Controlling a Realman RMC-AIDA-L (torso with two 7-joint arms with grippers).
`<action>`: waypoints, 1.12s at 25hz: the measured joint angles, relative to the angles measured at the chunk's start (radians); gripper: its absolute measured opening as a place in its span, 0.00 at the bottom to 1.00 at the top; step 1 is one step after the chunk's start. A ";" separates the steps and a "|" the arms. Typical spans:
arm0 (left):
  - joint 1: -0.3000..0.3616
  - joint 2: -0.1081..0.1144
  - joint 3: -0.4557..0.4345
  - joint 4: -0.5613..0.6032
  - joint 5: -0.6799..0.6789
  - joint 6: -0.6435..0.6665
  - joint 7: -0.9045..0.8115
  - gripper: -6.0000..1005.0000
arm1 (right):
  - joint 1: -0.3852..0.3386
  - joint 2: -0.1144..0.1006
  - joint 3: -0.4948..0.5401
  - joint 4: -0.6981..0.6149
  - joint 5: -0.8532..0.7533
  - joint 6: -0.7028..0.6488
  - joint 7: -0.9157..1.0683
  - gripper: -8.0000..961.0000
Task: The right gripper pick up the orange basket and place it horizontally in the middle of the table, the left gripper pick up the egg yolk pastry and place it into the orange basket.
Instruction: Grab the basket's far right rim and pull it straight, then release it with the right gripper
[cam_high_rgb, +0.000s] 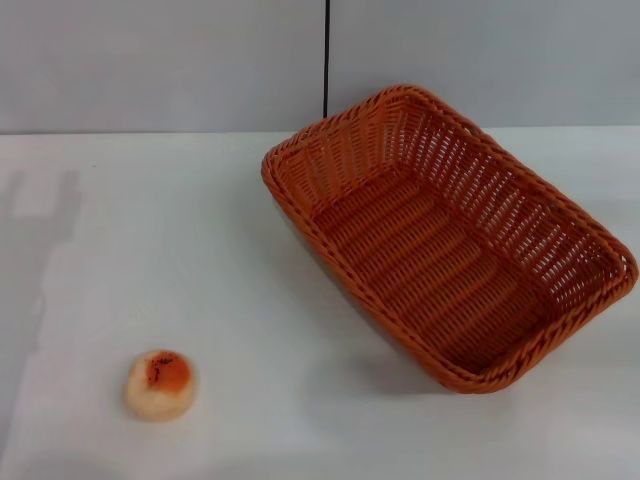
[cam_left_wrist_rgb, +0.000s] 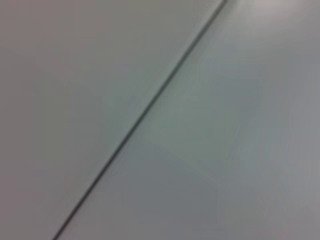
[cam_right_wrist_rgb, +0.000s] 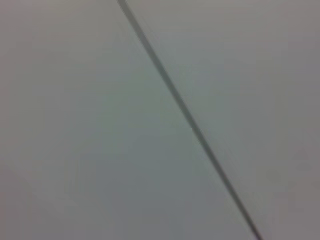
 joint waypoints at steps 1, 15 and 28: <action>-0.004 0.001 0.002 0.025 0.032 0.017 0.001 0.80 | 0.000 0.000 0.000 0.000 0.000 0.000 0.000 0.51; -0.009 0.004 0.017 0.080 0.076 0.054 -0.006 0.79 | 0.024 -0.077 -0.160 -0.251 -0.296 -0.066 0.320 0.51; -0.021 0.004 0.017 0.082 0.076 0.043 -0.007 0.79 | 0.265 -0.182 -0.162 -0.637 -1.003 -0.262 0.992 0.51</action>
